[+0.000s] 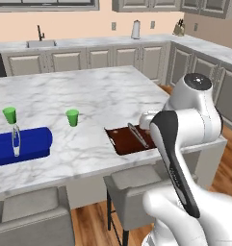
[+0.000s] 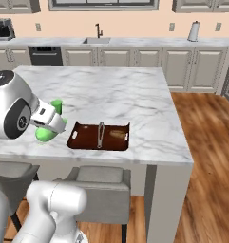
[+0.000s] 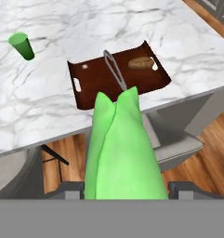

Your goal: Gather the potato and corn from the fridge and place them on a tray on the dining counter. Then gather the fishs from the fridge and place them on the other tray.

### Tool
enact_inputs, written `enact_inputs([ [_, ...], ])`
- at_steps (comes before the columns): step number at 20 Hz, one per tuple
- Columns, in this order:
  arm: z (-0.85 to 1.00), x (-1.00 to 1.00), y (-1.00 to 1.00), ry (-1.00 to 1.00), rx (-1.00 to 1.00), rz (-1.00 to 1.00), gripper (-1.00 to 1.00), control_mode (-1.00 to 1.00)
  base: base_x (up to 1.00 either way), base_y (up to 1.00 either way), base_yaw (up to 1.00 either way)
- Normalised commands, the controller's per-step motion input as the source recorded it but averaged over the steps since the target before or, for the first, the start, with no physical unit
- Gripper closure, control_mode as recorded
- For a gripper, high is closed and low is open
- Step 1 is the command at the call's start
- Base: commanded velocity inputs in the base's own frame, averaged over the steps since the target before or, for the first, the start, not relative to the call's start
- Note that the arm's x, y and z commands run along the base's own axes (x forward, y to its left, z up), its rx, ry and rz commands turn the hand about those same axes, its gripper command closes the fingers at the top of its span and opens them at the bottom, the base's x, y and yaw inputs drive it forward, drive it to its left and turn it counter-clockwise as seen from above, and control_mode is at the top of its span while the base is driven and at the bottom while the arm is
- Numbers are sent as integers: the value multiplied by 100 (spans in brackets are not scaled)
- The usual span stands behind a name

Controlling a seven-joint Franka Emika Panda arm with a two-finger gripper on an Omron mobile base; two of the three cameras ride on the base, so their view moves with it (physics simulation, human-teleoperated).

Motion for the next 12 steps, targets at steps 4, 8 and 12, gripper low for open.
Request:
enact_inputs([
  [4, 0, 36, 0, 16, 0, 5, 100, -100, 7, 0, 0],
  [8, -12, 89, 32, 40, -6, 12, 100, -100, 0, 0, 0],
  [12, -39, 91, 30, 10, -4, 17, 100, -100, 0, 0, 0],
])
